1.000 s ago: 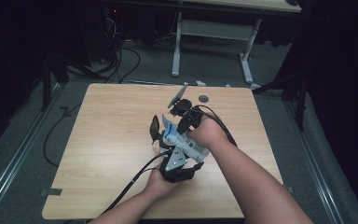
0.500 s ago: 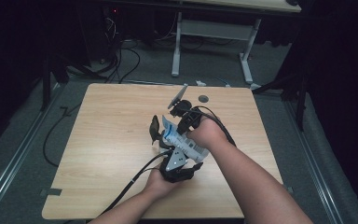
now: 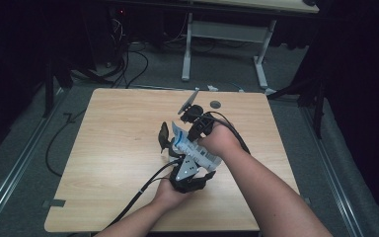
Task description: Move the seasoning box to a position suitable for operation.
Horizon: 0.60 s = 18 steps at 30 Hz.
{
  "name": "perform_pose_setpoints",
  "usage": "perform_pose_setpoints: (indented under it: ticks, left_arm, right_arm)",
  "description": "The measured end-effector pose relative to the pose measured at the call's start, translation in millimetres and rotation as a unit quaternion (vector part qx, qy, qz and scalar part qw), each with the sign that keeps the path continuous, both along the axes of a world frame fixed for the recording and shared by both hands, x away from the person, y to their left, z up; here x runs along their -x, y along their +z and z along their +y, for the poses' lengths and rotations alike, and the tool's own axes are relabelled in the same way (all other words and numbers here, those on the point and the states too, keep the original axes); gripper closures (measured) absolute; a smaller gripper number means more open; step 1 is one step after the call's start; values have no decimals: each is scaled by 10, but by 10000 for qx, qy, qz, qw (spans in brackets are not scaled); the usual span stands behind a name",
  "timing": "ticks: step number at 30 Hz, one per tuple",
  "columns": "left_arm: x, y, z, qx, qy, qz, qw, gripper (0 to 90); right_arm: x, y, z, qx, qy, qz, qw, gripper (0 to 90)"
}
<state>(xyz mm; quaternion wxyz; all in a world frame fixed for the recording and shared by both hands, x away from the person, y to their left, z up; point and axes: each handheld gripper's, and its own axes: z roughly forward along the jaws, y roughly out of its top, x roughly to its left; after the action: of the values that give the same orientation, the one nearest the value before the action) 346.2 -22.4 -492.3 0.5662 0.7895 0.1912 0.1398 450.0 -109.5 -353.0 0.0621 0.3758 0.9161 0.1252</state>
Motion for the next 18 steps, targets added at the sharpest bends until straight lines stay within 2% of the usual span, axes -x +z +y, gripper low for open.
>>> perform_pose_setpoints:
  ticks: [5,7,8,10,13,18]
  left_arm:
    - [-6,0,11,9,5,3,10000,536]
    - [-6,2,13,4,2,10,10000,537]
    - [-5,3,18,19,6,18,10000,537]
    - [-7,4,21,33,15,18,10000,537]
    - [-11,7,23,56,20,20,10000,538]
    - [-10,19,31,58,24,-3,10000,541]
  right_arm:
    - [6,-7,20,-14,-126,40,9999,887]
    - [-16,-18,16,7,23,-10,10000,887]
    - [-14,-22,26,-2,-35,34,10000,887]
    - [-24,-25,34,19,31,24,10000,887]
    - [-22,-15,45,15,-38,38,10000,887]
    - [-32,2,40,5,14,19,10000,887]
